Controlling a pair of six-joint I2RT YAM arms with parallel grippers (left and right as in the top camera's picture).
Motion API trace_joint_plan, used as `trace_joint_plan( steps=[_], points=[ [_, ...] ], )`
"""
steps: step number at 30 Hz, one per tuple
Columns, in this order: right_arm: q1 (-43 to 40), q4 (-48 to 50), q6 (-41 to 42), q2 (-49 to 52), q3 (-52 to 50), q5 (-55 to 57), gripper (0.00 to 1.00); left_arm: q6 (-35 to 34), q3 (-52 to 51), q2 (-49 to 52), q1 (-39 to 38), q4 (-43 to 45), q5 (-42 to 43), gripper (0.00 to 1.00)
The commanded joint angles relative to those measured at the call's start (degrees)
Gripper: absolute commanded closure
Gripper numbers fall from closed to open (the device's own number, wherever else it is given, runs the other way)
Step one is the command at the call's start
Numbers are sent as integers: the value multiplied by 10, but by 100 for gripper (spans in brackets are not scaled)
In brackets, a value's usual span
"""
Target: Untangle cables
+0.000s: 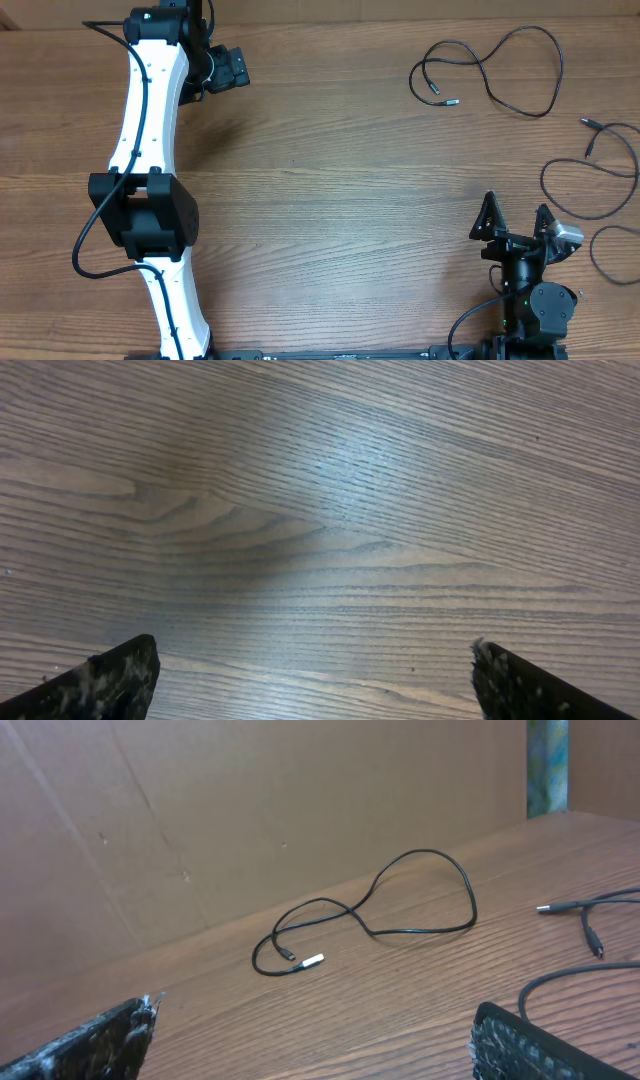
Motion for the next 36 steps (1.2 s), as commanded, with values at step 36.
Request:
trace_joint_plan(
  steps=[36],
  points=[
    [2,2,-136,-7,-6,-20,0,11,10,2,-1,2,-4,0]
  ],
)
